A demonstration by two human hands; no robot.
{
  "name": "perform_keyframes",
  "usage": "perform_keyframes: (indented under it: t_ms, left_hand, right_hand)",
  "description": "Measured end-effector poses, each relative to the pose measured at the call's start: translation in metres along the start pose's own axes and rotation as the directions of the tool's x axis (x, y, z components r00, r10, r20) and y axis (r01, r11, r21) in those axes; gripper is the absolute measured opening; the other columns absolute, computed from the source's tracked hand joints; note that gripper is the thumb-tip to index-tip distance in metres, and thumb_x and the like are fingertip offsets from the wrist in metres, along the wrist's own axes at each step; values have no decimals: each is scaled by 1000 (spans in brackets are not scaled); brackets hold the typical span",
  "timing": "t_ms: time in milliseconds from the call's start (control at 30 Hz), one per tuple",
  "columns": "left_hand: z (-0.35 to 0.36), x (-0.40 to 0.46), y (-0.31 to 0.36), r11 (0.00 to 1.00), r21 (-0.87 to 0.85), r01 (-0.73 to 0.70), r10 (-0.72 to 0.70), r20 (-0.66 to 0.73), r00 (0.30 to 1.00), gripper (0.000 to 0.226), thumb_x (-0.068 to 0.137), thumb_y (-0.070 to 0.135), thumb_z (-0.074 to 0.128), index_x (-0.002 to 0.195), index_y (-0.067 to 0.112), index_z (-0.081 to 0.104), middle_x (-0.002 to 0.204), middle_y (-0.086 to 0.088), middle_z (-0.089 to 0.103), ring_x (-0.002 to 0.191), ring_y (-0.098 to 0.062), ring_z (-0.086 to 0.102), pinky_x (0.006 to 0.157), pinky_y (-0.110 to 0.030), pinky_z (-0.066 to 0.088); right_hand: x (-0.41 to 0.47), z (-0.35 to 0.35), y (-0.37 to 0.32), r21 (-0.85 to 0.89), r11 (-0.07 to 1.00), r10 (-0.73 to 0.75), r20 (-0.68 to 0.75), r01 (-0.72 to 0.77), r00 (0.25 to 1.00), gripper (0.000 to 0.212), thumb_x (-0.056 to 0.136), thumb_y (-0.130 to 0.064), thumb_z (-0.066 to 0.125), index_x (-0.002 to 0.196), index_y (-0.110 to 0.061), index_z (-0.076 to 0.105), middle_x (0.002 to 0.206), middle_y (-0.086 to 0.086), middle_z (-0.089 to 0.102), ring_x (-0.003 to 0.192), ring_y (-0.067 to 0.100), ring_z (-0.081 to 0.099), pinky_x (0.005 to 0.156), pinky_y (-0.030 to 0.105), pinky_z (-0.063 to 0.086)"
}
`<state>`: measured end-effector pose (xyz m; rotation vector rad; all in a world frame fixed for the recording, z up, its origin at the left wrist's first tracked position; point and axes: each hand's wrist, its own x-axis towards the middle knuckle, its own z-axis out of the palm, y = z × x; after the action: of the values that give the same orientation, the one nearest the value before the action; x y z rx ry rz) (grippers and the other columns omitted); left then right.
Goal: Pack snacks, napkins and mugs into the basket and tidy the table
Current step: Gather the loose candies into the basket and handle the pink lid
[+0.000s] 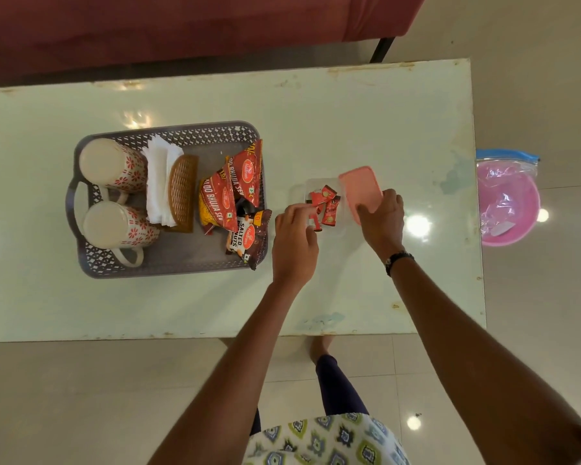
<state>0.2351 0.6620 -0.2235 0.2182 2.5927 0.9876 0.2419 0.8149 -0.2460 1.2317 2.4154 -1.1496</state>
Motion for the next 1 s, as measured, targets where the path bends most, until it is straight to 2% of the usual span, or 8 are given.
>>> perform_keyframes:
  t_ms: [100,167,267,433,567,700,867,1000]
  left_hand:
    - [2,2,3,999,-50,20,-24,-76,997,42,89,-2,47,129,12,47,142,-5,42,130,-19,38,95,-19,37]
    - [4,7,5,990,-104,92,-95,-22,995,48,91,-2,46,138,11,39,148,-7,37,137,-20,34,107,-26,35]
    - [5,14,6,951,-176,254,-239,100,966,49,95,3,43,143,10,33,148,-9,40,136,-24,39,112,-39,37]
    - [4,14,5,919,-251,305,-283,119,952,45,94,1,47,137,10,43,139,-10,52,124,-25,53,102,-37,46]
    - [4,16,0,899,-319,300,-281,106,954,50,88,-3,56,136,8,45,132,-12,57,114,-24,60,91,-28,52]
    - [7,17,-2,882,-365,300,-282,102,954,56,88,-2,58,140,11,41,129,-10,58,105,-17,60,79,-20,51]
    - [8,16,-3,834,-437,338,-316,124,941,53,90,-4,54,140,9,42,130,-16,56,111,-27,60,92,-36,54]
    - [8,15,-2,792,-504,345,-327,127,936,47,92,-7,49,137,5,44,129,-21,56,115,-34,58,98,-42,51]
  right_hand:
    - [-14,-2,-4,21,994,-106,-140,110,985,22,89,-12,52,105,2,46,109,18,52,83,27,48,64,24,39]
    - [-24,-2,-8,-15,984,-177,-222,178,959,11,86,-10,52,92,-2,48,96,15,53,71,21,43,52,18,28]
    - [-32,8,-14,-86,970,-241,-169,229,956,12,85,-4,52,96,1,50,105,15,54,86,27,49,67,25,35]
    - [-36,28,-27,27,992,-123,-8,124,992,30,92,-19,50,113,-2,39,121,13,44,105,32,51,89,53,46]
    - [-37,32,-33,15,991,-133,-16,133,991,53,86,-48,57,118,-10,38,131,7,40,109,30,45,85,48,46]
    - [-43,36,-28,-177,961,-213,7,211,977,59,84,-50,59,122,-9,41,137,9,39,117,28,43,91,42,45]
    - [-45,37,-27,-149,966,-209,43,213,977,70,86,-44,60,137,-6,30,149,15,31,134,32,37,103,44,45]
    - [-47,35,-29,-219,955,-187,84,201,979,81,86,-50,58,147,-16,17,154,15,23,131,34,43,92,48,53]
